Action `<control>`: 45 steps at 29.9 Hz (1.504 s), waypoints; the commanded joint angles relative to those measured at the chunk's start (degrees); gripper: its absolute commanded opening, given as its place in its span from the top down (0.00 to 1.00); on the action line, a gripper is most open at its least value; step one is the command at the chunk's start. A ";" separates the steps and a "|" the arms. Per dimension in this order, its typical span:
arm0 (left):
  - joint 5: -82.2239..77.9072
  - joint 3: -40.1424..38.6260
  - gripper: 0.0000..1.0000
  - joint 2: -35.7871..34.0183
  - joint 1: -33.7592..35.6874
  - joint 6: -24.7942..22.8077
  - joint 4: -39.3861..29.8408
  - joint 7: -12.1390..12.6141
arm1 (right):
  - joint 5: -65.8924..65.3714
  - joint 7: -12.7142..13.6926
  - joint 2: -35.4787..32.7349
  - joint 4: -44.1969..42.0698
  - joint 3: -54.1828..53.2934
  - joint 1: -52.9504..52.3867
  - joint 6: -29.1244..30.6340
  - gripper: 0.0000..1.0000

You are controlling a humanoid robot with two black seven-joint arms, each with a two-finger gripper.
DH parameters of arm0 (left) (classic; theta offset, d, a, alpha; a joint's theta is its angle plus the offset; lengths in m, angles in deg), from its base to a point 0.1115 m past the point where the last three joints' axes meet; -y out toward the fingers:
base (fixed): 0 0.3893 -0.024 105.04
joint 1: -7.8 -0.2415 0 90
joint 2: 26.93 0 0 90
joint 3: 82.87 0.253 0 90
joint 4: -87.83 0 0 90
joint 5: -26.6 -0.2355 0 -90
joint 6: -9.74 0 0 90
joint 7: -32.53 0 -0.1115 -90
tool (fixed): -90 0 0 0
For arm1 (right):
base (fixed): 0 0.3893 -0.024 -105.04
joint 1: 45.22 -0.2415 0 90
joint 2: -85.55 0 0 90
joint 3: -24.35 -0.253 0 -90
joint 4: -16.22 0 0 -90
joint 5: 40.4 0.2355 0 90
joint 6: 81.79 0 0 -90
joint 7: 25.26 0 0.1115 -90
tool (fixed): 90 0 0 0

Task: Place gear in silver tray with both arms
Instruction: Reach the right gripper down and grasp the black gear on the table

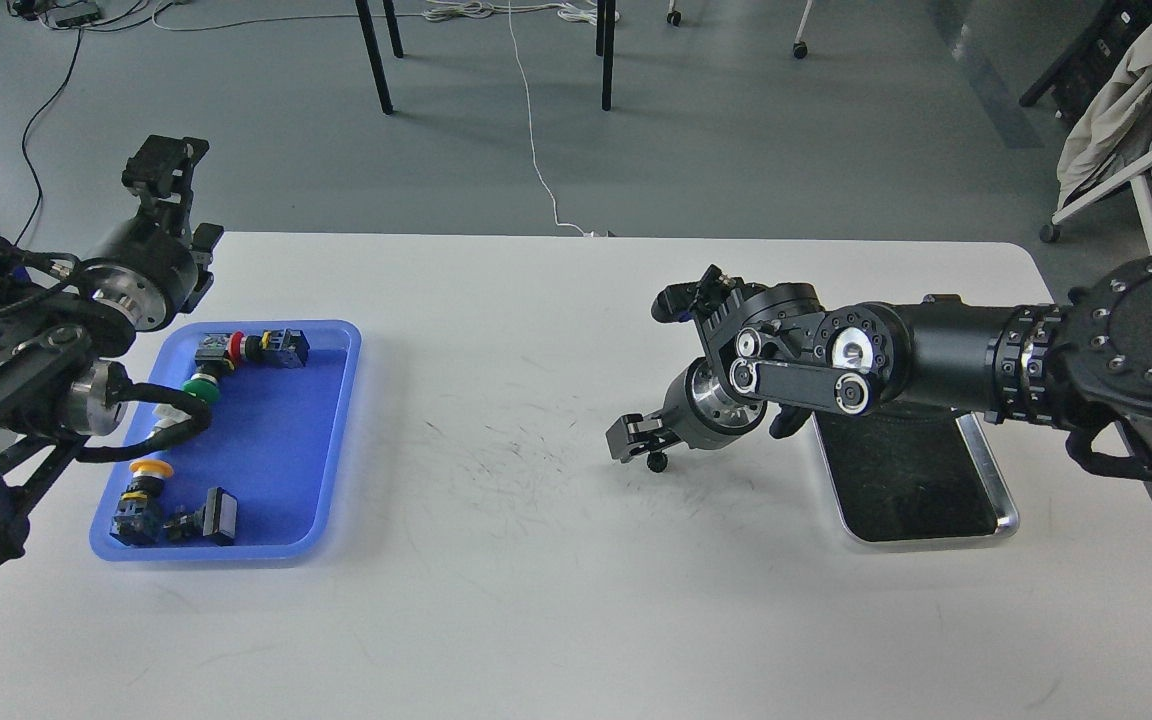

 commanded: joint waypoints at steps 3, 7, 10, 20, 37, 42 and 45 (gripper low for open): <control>0.00 0.00 0.02 -0.09 -0.03 0.05 0.00 0.00 | -0.09 0.00 0.00 0.00 0.10 0.04 0.00 0.23; 0.00 0.00 0.02 -0.09 -0.03 0.05 0.00 -0.09 | -0.26 0.00 0.00 0.00 0.19 0.13 0.00 0.30; 0.00 0.00 0.02 -0.27 -0.03 0.05 0.00 -0.26 | -0.18 0.00 0.00 0.09 0.19 0.13 0.00 0.34; 0.00 0.00 0.02 -0.44 -0.29 0.05 0.00 -0.44 | 0.00 0.00 0.00 0.53 0.01 0.22 0.00 0.34; 0.00 0.00 0.02 -0.35 -0.29 0.05 -0.09 -0.44 | -0.97 0.09 0.00 1.06 0.19 0.92 0.00 0.55; 0.00 0.00 0.02 -0.35 -0.29 0.05 0.00 -0.44 | -1.06 0.09 0.00 1.06 0.19 0.92 0.00 0.75; 0.00 0.00 0.02 -0.35 -0.29 0.05 0.00 -0.44 | -1.06 0.00 0.00 1.06 0.19 0.92 0.00 0.85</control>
